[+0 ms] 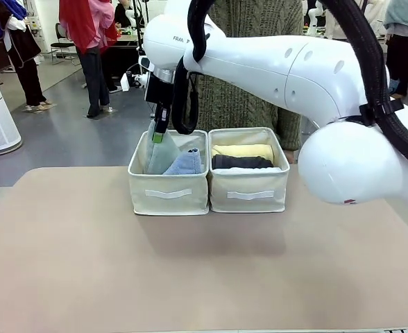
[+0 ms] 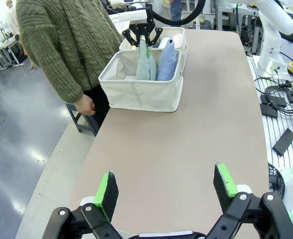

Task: Sort the towels based on their folding style.
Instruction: Pick up another triangle-folded towel from the table and place it in the left Fabric basket.

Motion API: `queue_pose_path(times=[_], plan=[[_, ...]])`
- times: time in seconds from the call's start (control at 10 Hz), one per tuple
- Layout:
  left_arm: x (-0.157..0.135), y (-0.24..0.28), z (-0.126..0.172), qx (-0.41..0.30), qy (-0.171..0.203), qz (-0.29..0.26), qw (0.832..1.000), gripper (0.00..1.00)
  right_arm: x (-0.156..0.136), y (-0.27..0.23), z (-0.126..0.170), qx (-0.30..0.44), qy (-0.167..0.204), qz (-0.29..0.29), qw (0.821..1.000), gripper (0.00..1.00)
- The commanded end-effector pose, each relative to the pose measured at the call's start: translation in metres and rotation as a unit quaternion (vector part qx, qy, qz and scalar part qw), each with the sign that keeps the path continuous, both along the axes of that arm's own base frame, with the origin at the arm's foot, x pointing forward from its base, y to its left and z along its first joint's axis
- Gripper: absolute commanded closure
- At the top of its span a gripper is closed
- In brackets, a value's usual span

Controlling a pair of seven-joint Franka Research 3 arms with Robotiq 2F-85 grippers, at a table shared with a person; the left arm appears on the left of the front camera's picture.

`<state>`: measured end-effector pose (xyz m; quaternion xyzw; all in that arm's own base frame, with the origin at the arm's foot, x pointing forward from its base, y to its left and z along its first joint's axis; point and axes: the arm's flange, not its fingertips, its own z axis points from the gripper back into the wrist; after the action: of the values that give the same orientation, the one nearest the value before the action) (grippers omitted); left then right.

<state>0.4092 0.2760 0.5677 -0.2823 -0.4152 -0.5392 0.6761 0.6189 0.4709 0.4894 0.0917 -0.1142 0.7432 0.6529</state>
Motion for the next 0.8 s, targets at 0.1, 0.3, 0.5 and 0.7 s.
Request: queue_pose_path(times=[0.1, 0.3, 0.5, 0.7], plan=[[-0.003, 0.000, 0.000, 0.005, 0.000, 0.000, 1.000, 0.00, 0.028, 0.020, 0.001, -0.014, -0.012, 0.000, 1.000, 0.82], [-0.003, 0.000, 0.000, 0.005, 0.000, 0.000, 1.000, 0.00, 0.029, 0.022, -0.004, -0.013, -0.015, 0.002, 1.000, 0.82], [-0.003, 0.000, 0.000, 0.005, 0.000, 0.000, 1.000, 0.00, 0.033, 0.024, -0.013, -0.012, -0.010, 0.003, 1.000, 0.82], [-0.003, 0.000, 0.000, 0.005, 0.000, 0.000, 1.000, 0.00, 0.034, 0.026, -0.020, -0.013, -0.003, 0.008, 1.000, 0.82]])
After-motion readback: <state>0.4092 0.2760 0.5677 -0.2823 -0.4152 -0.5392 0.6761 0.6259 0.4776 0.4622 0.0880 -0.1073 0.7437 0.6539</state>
